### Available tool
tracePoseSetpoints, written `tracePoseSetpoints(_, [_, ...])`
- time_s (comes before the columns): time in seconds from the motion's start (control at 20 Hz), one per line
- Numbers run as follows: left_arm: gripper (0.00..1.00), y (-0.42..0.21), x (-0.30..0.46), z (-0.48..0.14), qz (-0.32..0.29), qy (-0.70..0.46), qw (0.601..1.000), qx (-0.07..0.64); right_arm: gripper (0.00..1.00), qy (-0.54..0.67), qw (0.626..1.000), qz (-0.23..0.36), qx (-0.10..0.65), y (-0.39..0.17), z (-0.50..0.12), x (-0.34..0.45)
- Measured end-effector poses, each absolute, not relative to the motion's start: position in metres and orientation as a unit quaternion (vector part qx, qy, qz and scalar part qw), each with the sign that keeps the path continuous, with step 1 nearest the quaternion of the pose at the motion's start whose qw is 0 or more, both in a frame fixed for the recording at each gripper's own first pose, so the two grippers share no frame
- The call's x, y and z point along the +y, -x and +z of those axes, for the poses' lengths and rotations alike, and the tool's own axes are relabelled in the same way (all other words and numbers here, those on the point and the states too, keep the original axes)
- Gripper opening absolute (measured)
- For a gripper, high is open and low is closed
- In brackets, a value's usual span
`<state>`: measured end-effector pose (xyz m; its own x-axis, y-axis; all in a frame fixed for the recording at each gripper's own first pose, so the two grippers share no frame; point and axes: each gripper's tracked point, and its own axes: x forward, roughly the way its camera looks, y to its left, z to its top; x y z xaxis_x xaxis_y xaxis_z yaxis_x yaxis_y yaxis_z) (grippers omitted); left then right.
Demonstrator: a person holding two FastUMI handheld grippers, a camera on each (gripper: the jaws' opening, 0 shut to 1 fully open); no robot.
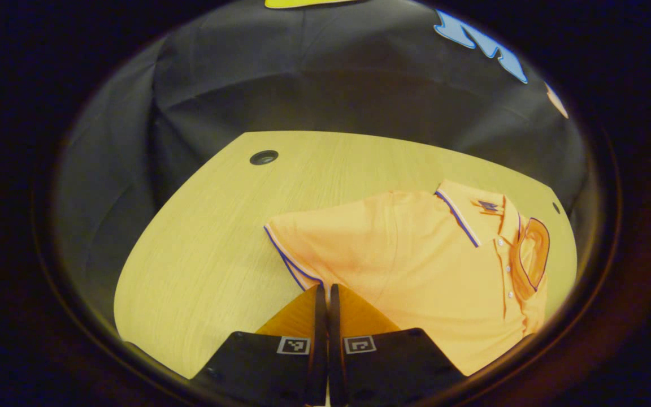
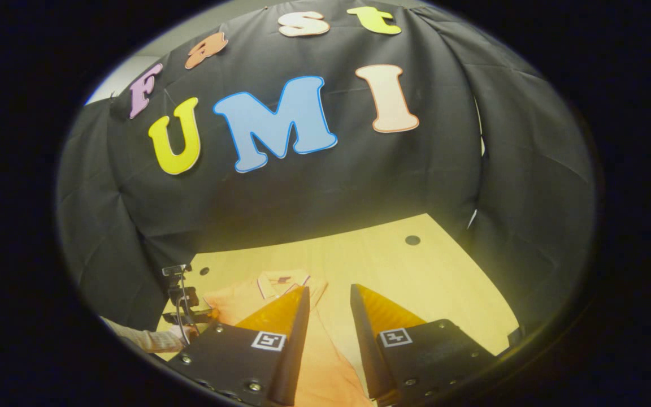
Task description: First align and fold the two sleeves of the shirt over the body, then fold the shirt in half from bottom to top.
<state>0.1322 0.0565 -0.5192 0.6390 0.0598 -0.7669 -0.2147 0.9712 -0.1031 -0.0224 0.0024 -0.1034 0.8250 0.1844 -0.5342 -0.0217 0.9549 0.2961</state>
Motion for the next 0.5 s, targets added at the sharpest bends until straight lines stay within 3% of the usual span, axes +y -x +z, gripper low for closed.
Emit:
tracePoseSetpoints(0.2, [0.08,-0.134,0.053,-0.513,0.07,0.057,0.899,0.429,0.46,-0.14,0.945,0.051,0.293,0.026,-0.107,0.001])
tracePoseSetpoints(0.5, [0.07,-0.165,0.019,-0.462,0.017,-0.003,0.928,0.373,0.46,-0.147,0.941,0.048,0.301,0.029,-0.111,0.002])
